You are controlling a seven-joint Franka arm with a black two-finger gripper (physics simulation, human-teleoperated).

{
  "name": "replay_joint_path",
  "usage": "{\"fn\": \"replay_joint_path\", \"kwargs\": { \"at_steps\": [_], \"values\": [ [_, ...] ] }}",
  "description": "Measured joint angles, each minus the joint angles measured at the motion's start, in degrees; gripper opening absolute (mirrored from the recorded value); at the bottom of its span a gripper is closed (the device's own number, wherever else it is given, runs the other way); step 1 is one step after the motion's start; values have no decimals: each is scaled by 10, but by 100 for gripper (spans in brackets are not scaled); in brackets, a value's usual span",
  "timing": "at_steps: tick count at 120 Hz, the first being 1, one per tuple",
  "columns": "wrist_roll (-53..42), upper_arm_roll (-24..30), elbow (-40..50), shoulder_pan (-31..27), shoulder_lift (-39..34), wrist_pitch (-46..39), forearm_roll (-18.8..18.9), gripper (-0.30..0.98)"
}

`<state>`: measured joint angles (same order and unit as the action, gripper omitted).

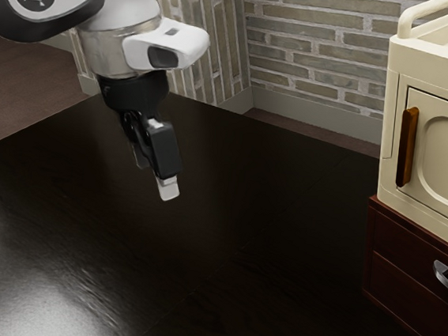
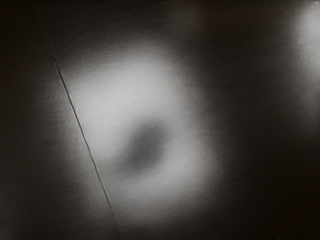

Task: Pull the drawer handle with one arm to open the drawer

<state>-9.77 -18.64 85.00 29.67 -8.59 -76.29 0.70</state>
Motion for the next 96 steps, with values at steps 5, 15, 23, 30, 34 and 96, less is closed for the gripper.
{"fn": "replay_joint_path", "kwargs": {
  "at_steps": [5,15,23,30,34,96],
  "values": [
    [-8,0,11,22,-5,-13,8,69],
    [-36,10,24,50,-9,-40,14,69],
    [-67,15,36,67,-15,-60,11,69],
    [-97,20,45,72,-18,-76,4,69],
    [-116,24,50,75,-18,-84,1,69],
    [-451,141,54,109,51,-179,-6,69]
  ]
}}
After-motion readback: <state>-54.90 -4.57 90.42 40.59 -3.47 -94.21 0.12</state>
